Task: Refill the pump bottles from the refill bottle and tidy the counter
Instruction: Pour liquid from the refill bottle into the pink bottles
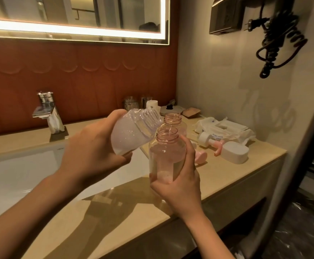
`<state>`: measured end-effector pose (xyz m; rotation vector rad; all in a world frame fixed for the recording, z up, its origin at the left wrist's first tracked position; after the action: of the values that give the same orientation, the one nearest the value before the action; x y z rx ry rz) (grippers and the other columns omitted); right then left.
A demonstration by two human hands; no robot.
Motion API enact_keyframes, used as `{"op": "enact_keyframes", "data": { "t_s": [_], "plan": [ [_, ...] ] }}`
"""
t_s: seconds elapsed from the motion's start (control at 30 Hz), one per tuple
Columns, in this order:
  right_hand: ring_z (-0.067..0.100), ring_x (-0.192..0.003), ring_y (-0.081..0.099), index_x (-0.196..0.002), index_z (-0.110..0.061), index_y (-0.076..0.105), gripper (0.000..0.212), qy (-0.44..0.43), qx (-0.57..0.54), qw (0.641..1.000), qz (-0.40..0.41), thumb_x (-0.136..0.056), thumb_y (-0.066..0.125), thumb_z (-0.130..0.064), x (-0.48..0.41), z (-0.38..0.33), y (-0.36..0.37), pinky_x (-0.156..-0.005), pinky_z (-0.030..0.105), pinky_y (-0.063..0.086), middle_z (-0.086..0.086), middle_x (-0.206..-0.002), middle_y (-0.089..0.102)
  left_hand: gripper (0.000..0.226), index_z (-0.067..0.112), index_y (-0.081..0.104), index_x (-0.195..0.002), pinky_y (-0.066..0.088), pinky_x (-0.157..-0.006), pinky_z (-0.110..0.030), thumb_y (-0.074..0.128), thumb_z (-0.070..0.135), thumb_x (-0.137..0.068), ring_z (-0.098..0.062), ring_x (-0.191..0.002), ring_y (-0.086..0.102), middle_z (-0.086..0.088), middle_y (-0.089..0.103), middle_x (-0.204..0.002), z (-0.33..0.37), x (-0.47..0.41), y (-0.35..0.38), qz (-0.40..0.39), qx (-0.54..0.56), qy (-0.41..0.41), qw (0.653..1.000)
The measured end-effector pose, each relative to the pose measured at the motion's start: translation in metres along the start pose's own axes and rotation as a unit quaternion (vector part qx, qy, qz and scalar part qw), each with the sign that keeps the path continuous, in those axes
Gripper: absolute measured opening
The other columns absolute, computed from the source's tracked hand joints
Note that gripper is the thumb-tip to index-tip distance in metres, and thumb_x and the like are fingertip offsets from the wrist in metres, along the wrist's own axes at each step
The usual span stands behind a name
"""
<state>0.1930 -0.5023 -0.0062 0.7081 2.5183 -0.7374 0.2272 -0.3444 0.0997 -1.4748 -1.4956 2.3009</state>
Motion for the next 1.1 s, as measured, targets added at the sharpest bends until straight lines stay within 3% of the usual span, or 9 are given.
{"op": "enact_keyframes", "data": {
  "t_s": [0.17, 0.23, 0.33, 0.4, 0.6, 0.77, 0.93, 1.1],
  "plan": [
    [0.013, -0.118, 0.039, -0.133, -0.057, -0.002, 0.104, 0.009, 0.000, 1.000, -0.006, -0.057, 0.068, -0.043, 0.001, 0.000, 0.000, -0.099, 0.040, 0.041, -0.012, -0.148, 0.025, 0.084, 0.023, 0.042, -0.127, 0.051, -0.054, -0.032, 0.086, 0.035, -0.057, -0.030, -0.078, 0.064, -0.008, 0.068, -0.102, 0.003, -0.002, -0.002, -0.018, -0.074, 0.042, 0.996],
    [0.010, -0.115, 0.037, -0.133, -0.058, -0.001, 0.106, 0.004, 0.001, 1.000, -0.005, -0.060, 0.073, -0.039, 0.001, -0.002, 0.000, -0.099, 0.040, 0.040, -0.013, -0.148, 0.025, 0.085, 0.022, 0.043, -0.126, 0.047, -0.050, -0.029, 0.087, 0.036, -0.055, -0.031, -0.075, 0.065, -0.008, 0.069, -0.098, 0.003, -0.003, -0.002, -0.020, -0.102, 0.043, 0.994],
    [0.010, -0.118, 0.036, -0.133, -0.060, -0.001, 0.108, 0.006, -0.007, 1.000, -0.012, -0.064, 0.077, -0.029, 0.001, -0.002, 0.001, -0.101, 0.041, 0.038, -0.015, -0.148, 0.024, 0.084, 0.019, 0.049, -0.124, 0.028, -0.048, -0.015, 0.087, 0.037, -0.052, -0.030, -0.067, 0.064, -0.007, 0.069, -0.091, 0.001, -0.006, -0.002, -0.028, -0.138, 0.028, 0.990],
    [0.012, -0.118, 0.035, -0.133, -0.060, -0.001, 0.106, 0.010, -0.011, 1.000, -0.014, -0.061, 0.073, -0.033, 0.001, -0.001, 0.001, -0.100, 0.041, 0.037, -0.015, -0.148, 0.023, 0.084, 0.018, 0.051, -0.124, 0.020, -0.050, -0.009, 0.088, 0.036, -0.051, -0.028, -0.065, 0.064, -0.006, 0.069, -0.088, 0.001, -0.008, -0.002, -0.030, -0.153, 0.026, 0.987],
    [0.012, -0.120, 0.035, -0.133, -0.059, 0.000, 0.104, 0.008, -0.019, 1.000, -0.016, -0.060, 0.070, -0.037, 0.002, -0.004, 0.001, -0.103, 0.048, 0.038, -0.014, -0.149, 0.023, 0.080, 0.028, 0.038, -0.124, 0.042, -0.048, -0.027, 0.082, 0.040, -0.058, -0.029, -0.071, 0.063, -0.003, 0.066, -0.090, 0.002, -0.015, -0.003, -0.042, -0.181, 0.023, 0.982],
    [0.016, -0.126, 0.038, -0.134, -0.058, 0.000, 0.103, 0.002, -0.019, 1.000, -0.014, -0.062, 0.072, -0.037, 0.002, -0.005, 0.000, -0.103, 0.046, 0.039, -0.013, -0.149, 0.024, 0.081, 0.024, 0.043, -0.128, 0.027, -0.046, -0.018, 0.082, 0.035, -0.058, -0.026, -0.072, 0.061, -0.003, 0.066, -0.093, 0.004, -0.019, -0.004, -0.053, -0.207, 0.032, 0.976],
    [0.019, -0.125, 0.039, -0.133, -0.059, 0.001, 0.106, -0.005, -0.018, 1.000, -0.013, -0.066, 0.078, -0.029, 0.001, -0.004, 0.000, -0.103, 0.048, 0.039, -0.013, -0.148, 0.026, 0.083, 0.024, 0.040, -0.131, 0.036, -0.047, -0.022, 0.082, 0.032, -0.061, -0.025, -0.073, 0.061, -0.004, 0.066, -0.097, 0.007, -0.024, -0.005, -0.066, -0.218, 0.045, 0.973],
    [0.021, -0.126, 0.038, -0.134, -0.058, 0.001, 0.107, -0.002, -0.019, 1.000, -0.013, -0.066, 0.078, -0.027, 0.001, -0.002, 0.000, -0.102, 0.049, 0.040, -0.011, -0.149, 0.026, 0.083, 0.024, 0.038, -0.135, 0.026, -0.045, -0.017, 0.080, 0.032, -0.064, -0.023, -0.073, 0.059, -0.003, 0.066, -0.098, 0.009, -0.026, -0.007, -0.068, -0.225, 0.052, 0.971]
  ]
}}
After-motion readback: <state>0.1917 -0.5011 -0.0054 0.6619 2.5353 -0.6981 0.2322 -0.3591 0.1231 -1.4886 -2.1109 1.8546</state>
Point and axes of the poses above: each hand's wrist, its own x-axis away from the middle knuckle, its own y-axis out of the palm, z = x × y, the point moved 9 cm from there along -x, towards the middle knuckle
